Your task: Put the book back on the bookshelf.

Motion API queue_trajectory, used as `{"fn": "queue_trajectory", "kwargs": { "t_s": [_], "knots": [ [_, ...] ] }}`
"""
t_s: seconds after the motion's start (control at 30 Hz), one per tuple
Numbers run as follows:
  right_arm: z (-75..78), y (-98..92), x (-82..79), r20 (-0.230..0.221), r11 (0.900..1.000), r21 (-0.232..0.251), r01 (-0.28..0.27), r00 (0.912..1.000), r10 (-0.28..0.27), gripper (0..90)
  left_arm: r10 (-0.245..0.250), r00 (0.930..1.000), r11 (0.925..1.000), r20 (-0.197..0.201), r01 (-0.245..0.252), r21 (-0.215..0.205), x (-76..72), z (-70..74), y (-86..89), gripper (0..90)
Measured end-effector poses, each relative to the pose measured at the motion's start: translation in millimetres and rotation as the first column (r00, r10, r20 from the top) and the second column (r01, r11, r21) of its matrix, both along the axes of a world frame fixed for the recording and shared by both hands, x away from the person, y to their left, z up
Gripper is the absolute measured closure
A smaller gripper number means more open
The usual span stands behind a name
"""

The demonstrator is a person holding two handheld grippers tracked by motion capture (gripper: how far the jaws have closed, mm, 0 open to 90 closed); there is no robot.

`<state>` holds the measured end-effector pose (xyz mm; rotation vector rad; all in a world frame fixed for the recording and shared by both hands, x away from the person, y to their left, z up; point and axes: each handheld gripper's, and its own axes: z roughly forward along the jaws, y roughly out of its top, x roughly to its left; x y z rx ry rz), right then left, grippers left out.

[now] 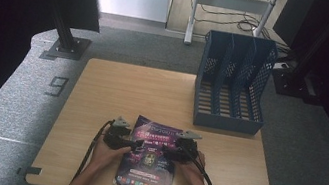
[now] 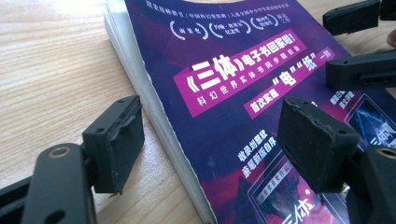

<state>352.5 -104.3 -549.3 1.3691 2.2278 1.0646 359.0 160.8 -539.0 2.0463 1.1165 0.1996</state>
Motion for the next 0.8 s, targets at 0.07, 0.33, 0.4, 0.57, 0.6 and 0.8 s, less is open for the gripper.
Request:
{"fn": "queue_trajectory", "kwargs": {
  "t_s": [0.07,0.33,0.4,0.57,0.6,0.8],
  "knots": [
    [-0.3,-0.2,-0.1,0.003,1.000,0.002,0.000,1.0000,0.000,18.6,-0.004,0.9999,1.0000,-0.011,0.004,0.004,0.4,-2.2,-2.0,21.9],
    [-0.7,-0.4,-0.4,0.005,1.000,0.005,0.001,1.0000,-0.001,18.4,0.000,0.9999,1.0000,-0.013,0.000,-0.001,-0.4,-4.1,-5.3,19.9],
    [-0.9,-0.4,-0.5,0.007,1.000,0.005,0.001,1.0000,-0.001,18.5,0.007,0.9998,0.9998,-0.020,-0.007,-0.016,-0.2,-4.2,-4.4,19.8],
    [-1.3,-0.1,-1.1,0.011,1.000,0.007,0.006,0.9999,-0.006,18.5,0.014,0.9998,0.9998,-0.016,-0.014,-0.013,-1.2,-4.4,-5.4,19.9],
    [-1.4,0.0,-1.1,0.012,1.000,0.007,0.007,0.9999,-0.007,18.5,0.017,0.9997,0.9998,-0.015,-0.017,-0.014,-1.5,-4.5,-5.8,19.9],
    [-1.5,0.3,-1.4,0.013,1.000,0.008,0.011,0.9999,-0.011,18.5,0.029,0.9991,0.9990,-0.032,-0.030,-0.034,-2.6,-3.1,-4.6,21.1]
  ]
}}
